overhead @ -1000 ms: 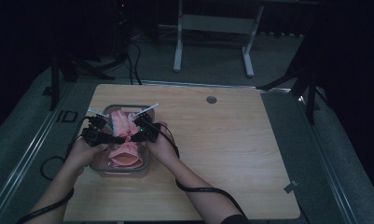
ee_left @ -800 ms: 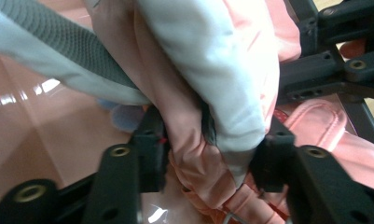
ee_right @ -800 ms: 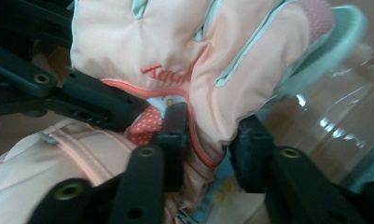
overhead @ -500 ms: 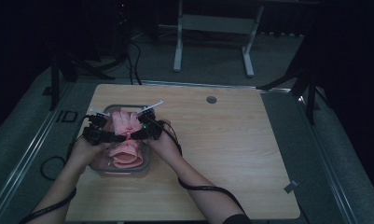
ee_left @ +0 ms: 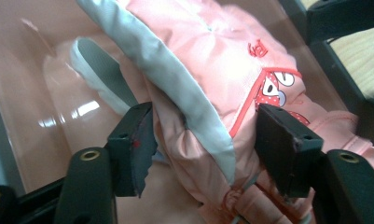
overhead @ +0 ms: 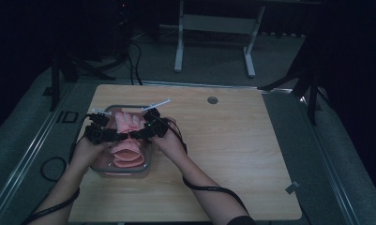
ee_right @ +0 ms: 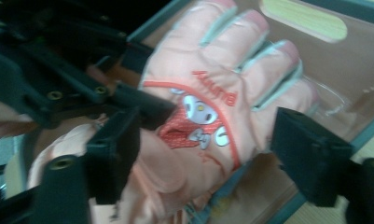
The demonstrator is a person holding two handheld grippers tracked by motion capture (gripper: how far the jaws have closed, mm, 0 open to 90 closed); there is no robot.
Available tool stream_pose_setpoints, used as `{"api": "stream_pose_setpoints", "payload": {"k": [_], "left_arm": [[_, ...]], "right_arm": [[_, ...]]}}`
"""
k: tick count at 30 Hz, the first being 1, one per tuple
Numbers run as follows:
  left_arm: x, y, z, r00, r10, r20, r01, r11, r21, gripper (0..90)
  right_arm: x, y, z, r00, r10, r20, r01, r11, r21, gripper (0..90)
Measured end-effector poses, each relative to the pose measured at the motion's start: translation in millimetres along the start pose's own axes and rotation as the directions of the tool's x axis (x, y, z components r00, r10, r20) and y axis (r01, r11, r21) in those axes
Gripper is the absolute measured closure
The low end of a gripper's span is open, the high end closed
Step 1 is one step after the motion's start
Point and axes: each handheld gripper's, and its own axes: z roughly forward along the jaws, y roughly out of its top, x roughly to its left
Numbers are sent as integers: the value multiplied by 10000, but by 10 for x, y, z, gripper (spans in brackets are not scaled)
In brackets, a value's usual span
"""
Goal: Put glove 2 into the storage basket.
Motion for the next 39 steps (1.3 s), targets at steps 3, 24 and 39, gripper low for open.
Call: {"api": "stream_pose_setpoints", "payload": {"k": [3,24,39], "left_arm": [[-11,16,-8,9999,-99,-74,97,9995,-293,307],[-448,34,-405,9960,850,259,-756,9639,-2553,143],[-1186,-23,-310,9575,2454,1514,-1977,9410,-2747,143]], "right_arm": [[-10,-6,-56,9998,-129,-151,127,9998,-158,216],[-231,-171,-491,9985,-342,-428,322,9984,-466,180],[-406,-434,-790,9991,-308,-296,291,9980,-568,174]]}}
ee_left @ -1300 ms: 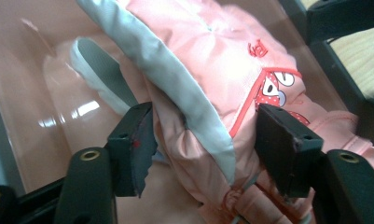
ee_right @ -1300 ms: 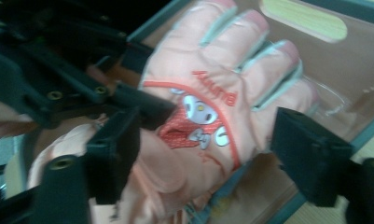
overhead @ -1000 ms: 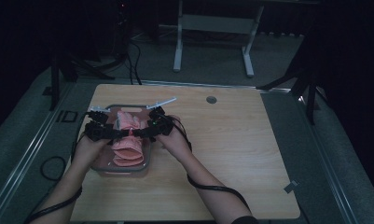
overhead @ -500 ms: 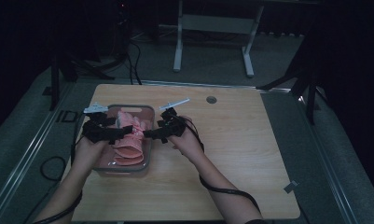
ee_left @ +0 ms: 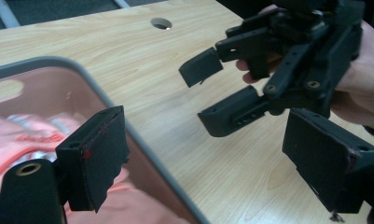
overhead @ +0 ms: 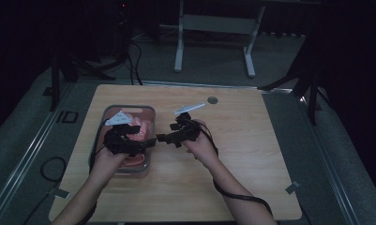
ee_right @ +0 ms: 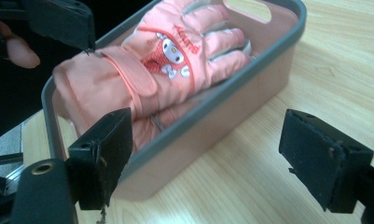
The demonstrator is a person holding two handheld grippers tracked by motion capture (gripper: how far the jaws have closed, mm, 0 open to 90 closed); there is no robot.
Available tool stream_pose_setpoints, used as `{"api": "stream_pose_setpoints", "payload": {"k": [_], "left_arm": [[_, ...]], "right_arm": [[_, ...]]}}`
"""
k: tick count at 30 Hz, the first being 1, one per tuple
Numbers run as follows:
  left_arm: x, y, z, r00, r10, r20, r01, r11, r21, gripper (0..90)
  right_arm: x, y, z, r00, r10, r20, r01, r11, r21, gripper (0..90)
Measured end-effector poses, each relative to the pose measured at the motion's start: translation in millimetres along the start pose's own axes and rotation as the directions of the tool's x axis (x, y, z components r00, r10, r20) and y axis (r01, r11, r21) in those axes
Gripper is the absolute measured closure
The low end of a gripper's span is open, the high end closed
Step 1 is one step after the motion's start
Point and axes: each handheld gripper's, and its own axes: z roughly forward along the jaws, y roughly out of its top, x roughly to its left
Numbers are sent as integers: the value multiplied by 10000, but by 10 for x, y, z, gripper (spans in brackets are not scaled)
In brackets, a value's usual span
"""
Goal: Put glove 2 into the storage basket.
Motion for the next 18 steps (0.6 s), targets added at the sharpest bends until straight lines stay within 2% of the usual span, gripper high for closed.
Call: {"api": "stream_pose_setpoints", "payload": {"k": [3,4,5,7,10,18], "left_arm": [[-118,-6,49,9994,171,289,-171,9999,-17,143],[-118,-6,49,9994,171,289,-171,9999,-17,143],[-191,-15,86,9988,314,380,-313,9995,-12,143],[-216,-19,103,9984,348,445,-349,9994,20,143],[-338,-40,180,9960,580,680,-593,9981,164,143],[-527,-95,344,9894,849,1178,-899,9952,378,143]], "right_arm": [[-24,-62,-56,10000,-38,52,38,10000,68,173],[-24,-62,-56,10000,-38,52,38,10000,68,173],[-42,-111,-95,9999,-91,81,90,9999,115,174],[-56,-142,-115,9999,-98,130,96,9998,155,174],[-97,-223,-160,9999,-82,117,79,9997,222,173],[-161,-432,-222,9998,-183,20,182,9992,344,171]]}}
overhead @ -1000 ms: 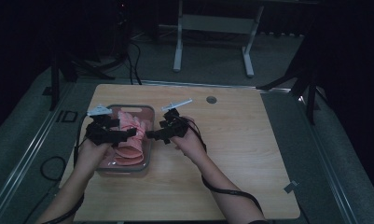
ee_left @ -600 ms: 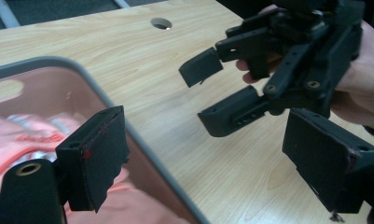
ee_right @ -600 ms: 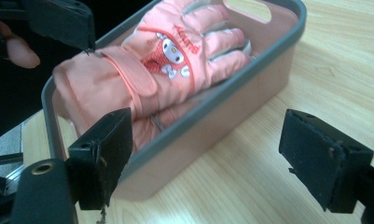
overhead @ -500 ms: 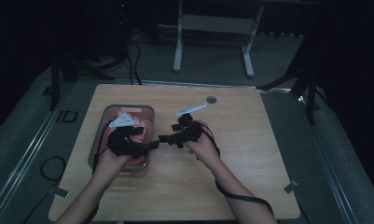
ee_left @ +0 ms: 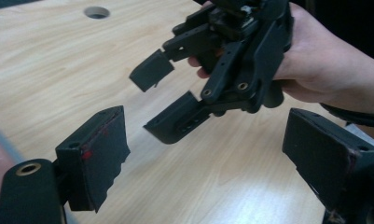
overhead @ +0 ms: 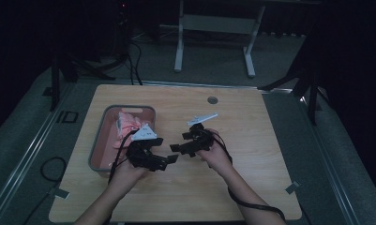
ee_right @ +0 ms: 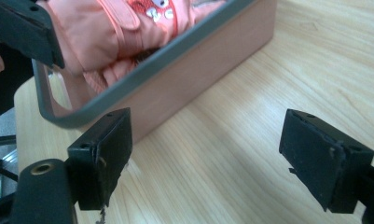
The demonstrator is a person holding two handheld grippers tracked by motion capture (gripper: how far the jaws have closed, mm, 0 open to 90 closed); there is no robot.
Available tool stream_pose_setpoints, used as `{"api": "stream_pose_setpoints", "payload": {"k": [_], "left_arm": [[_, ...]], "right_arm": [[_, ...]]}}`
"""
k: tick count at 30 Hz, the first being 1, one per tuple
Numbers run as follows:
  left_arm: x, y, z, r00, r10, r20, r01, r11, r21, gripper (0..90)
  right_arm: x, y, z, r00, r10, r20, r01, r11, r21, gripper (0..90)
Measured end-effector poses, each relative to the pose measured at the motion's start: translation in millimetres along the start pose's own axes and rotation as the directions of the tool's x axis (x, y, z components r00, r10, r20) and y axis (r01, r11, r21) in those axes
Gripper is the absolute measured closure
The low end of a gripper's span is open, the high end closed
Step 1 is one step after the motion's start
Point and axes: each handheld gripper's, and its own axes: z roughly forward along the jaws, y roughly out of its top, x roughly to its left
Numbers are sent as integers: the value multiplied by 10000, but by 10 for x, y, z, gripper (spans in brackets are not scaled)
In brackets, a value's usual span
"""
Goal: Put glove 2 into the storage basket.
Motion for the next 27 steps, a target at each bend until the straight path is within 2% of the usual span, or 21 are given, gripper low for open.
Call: {"api": "stream_pose_setpoints", "payload": {"k": [4,6,16,27], "left_arm": [[-59,-21,63,9999,126,53,-127,9999,72,143],[-96,-45,104,9997,116,222,-117,9999,57,143],[-248,-169,326,9967,617,534,-640,9970,435,143],[-385,-368,574,9890,1029,1063,-1105,9915,687,143]], "right_arm": [[-32,-97,-23,10000,8,-85,-9,10000,-73,166],[-50,-145,-41,9999,15,-141,-17,9999,-133,166],[-166,-440,-128,9999,130,70,-128,9996,-248,153],[-231,-711,-146,9999,-61,130,62,9999,-116,148]]}}
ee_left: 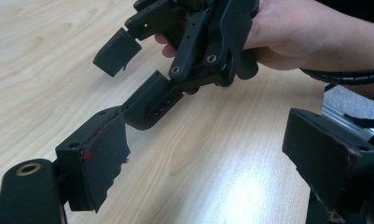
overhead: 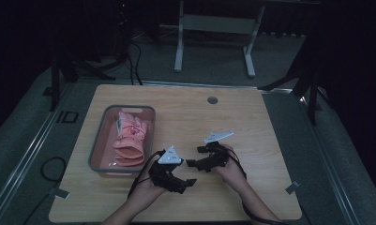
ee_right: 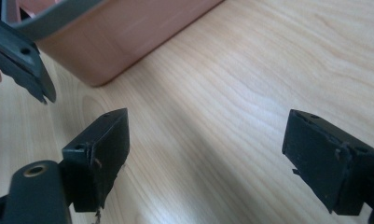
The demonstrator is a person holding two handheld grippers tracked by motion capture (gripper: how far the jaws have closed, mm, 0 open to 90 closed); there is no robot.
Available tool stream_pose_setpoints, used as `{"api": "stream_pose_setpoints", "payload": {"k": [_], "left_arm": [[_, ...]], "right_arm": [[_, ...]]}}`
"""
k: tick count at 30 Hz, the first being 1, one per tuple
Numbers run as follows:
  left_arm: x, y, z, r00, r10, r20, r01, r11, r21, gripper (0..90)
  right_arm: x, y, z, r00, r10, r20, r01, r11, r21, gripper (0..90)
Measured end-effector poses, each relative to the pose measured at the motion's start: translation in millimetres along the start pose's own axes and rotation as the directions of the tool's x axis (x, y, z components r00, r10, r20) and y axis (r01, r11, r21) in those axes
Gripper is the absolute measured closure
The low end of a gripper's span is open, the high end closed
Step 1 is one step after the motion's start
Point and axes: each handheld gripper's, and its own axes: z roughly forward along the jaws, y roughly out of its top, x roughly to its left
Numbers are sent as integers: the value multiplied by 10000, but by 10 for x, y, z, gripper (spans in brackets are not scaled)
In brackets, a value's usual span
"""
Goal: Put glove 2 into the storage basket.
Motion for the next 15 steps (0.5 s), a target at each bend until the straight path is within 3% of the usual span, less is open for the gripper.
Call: {"api": "stream_pose_setpoints", "payload": {"k": [15], "left_arm": [[-83,-180,233,9985,307,447,-321,9990,298,143]], "right_arm": [[-60,-316,-39,9998,54,172,-56,9999,139,147]]}}
